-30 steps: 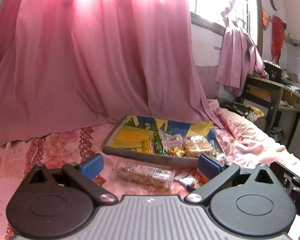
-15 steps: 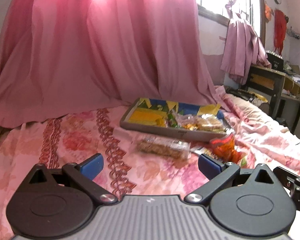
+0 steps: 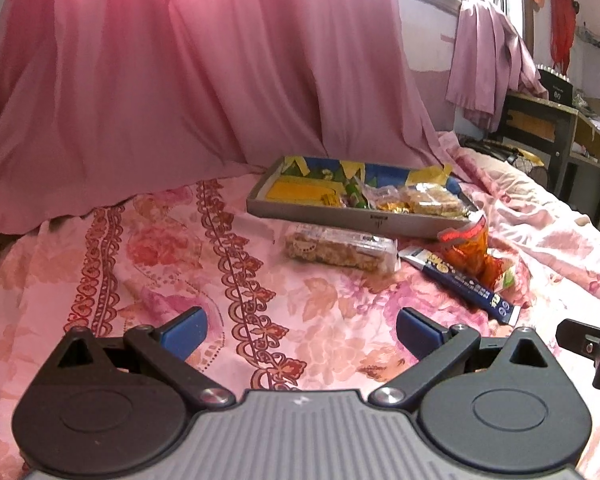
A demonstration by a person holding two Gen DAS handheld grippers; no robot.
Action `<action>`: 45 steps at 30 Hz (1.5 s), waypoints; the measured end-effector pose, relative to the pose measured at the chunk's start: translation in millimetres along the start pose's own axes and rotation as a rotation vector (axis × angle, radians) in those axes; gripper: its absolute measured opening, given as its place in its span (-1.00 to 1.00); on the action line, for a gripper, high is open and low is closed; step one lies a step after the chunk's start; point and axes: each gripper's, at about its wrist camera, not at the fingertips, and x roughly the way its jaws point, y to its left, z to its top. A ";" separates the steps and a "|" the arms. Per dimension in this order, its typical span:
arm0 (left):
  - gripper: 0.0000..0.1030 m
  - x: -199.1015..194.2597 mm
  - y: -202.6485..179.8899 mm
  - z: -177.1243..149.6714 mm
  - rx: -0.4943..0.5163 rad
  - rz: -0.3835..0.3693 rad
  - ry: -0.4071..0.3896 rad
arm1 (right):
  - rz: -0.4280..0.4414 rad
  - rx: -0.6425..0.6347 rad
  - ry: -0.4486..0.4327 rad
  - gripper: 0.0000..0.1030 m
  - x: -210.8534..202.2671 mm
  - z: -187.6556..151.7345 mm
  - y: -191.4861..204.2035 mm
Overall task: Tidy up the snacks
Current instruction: 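Move both open tools back toward the remaining snacks on the bed, then grasp the clear granola bar with the left tool while the right tool grasps the blue tube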
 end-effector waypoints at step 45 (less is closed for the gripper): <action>0.99 193.7 -52.4 88.1 0.714 -0.377 0.253 | 0.389 -0.098 0.150 0.75 169.2 42.7 -21.9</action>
